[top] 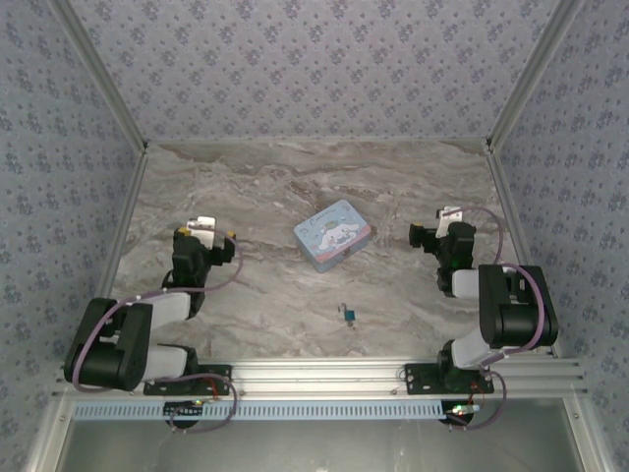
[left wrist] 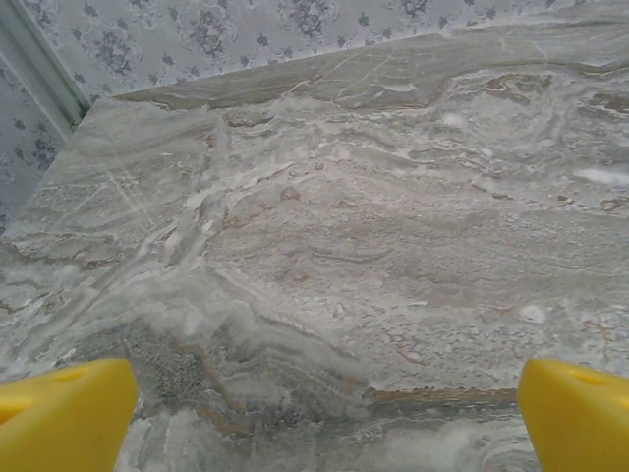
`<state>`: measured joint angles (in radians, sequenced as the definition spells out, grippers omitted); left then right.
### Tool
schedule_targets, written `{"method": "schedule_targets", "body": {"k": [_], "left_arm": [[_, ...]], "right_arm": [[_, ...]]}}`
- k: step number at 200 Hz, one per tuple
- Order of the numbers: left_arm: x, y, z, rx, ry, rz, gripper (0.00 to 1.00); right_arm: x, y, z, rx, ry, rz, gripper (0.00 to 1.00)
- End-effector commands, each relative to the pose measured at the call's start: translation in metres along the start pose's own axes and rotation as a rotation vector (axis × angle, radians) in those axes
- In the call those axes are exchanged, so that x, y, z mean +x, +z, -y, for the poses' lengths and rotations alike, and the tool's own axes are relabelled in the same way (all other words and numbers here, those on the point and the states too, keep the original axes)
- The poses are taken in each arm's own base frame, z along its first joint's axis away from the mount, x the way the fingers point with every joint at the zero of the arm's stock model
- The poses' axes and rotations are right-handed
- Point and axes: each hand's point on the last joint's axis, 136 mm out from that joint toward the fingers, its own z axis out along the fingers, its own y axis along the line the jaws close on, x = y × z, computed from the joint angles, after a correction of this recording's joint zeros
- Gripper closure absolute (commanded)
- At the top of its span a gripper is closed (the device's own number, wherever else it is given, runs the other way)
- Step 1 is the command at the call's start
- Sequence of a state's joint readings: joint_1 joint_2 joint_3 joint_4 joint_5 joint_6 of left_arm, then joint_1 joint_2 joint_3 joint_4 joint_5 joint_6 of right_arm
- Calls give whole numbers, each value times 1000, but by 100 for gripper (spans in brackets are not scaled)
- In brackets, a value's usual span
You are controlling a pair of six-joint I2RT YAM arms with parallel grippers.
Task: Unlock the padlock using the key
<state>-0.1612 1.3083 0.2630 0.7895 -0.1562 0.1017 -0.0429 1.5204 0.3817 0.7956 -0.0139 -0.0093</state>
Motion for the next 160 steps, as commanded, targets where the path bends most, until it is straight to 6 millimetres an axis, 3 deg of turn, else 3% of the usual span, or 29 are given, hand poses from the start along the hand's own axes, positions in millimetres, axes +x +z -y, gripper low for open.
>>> {"method": "schedule_targets", "body": {"k": [1, 51, 64, 100, 134, 160], "left_arm": [[-16, 0, 3, 28, 25, 89, 1], [-6, -7, -5, 18, -15, 177, 1], [4, 0, -12, 4, -53, 164, 1], [2, 12, -15, 13, -69, 125, 1], [8, 46, -46, -36, -207, -62, 1], [10, 42, -52, -53, -231, -42, 1]], "right_arm": [[-5, 1, 1, 11, -20, 12, 0], [-5, 1, 1, 10, -20, 11, 0], [-5, 1, 0, 10, -21, 11, 0], [-5, 1, 0, 9, -22, 11, 0], [-5, 2, 1, 11, -19, 9, 0], [-5, 1, 1, 11, -17, 10, 0]]}}
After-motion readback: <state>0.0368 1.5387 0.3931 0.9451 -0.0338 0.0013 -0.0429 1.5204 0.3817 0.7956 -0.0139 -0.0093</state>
